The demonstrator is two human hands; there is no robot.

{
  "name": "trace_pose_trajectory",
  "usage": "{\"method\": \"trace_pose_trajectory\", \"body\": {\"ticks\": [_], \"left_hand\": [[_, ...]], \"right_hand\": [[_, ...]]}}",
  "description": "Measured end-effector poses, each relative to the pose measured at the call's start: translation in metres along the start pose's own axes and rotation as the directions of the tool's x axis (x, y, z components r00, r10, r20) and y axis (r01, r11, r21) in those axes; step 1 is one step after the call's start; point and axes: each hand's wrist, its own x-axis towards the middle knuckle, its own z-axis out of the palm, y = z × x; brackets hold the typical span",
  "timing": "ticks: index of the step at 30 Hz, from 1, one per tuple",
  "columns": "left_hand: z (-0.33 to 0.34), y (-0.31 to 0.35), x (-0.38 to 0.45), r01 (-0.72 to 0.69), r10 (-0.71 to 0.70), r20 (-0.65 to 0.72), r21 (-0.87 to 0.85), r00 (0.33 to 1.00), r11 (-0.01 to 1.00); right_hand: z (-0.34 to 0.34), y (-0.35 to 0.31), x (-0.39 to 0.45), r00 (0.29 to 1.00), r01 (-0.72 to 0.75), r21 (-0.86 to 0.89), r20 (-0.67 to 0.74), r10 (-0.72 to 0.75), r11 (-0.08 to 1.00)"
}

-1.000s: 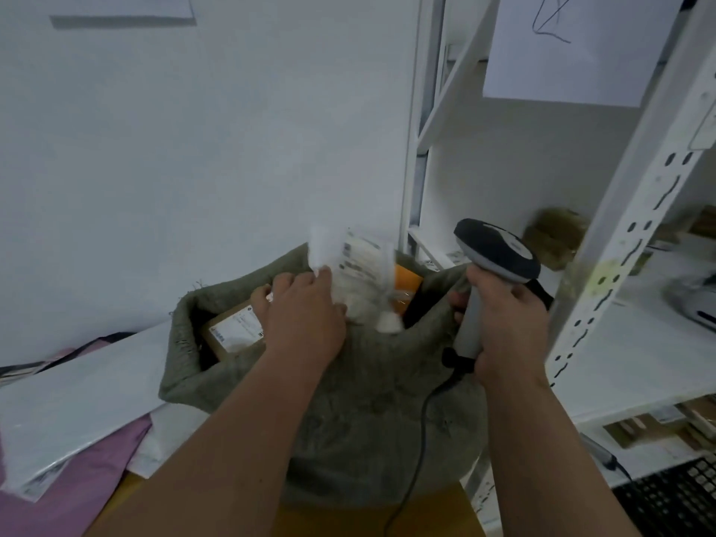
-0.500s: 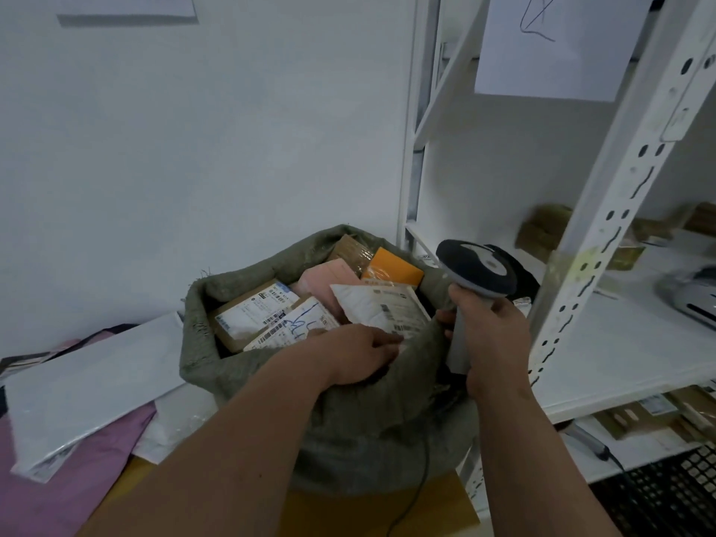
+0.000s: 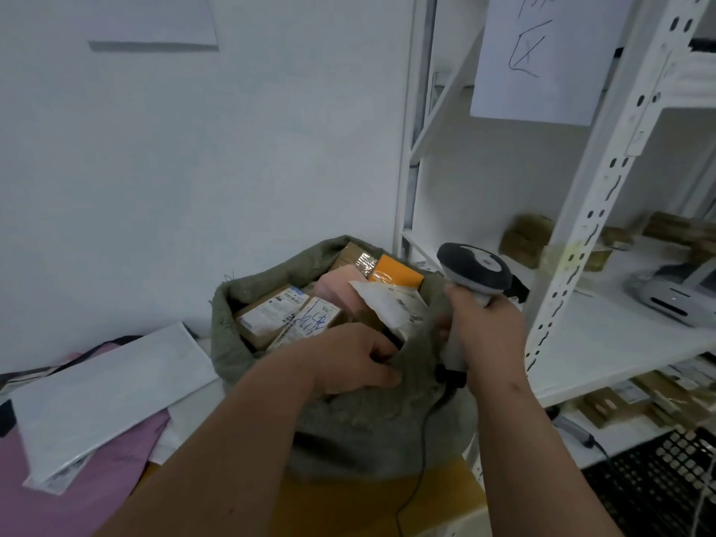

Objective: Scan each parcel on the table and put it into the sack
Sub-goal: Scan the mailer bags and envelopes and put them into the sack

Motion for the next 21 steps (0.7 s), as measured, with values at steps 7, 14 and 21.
{"method": "trace_pose_trajectory", "body": {"ticks": [7,14,21], "left_hand": [[0.001,-0.055,-0.049,0.094,-0.075,-0.307,0.049,0.949,0.994],[0.003,-0.162,-0.114,0.206,-0.283,-0.609,-0.194,0.741,0.959],[0.013,-0.248,-0.18,0.325,-0.503,-0.566,-0.391,0.653,0.861]], "right_hand": [[0.039,-0.004,-0.064,0.987,-0.044,0.032,0.157,0.038,0.999],[0.121,0.005,-0.145,0.926,-0.107,0.014,0.365,0.094,0.994],[0.201,0.016,-0.203,0.849,-0.135,-0.061,0.508,0.147,0.989]]}}
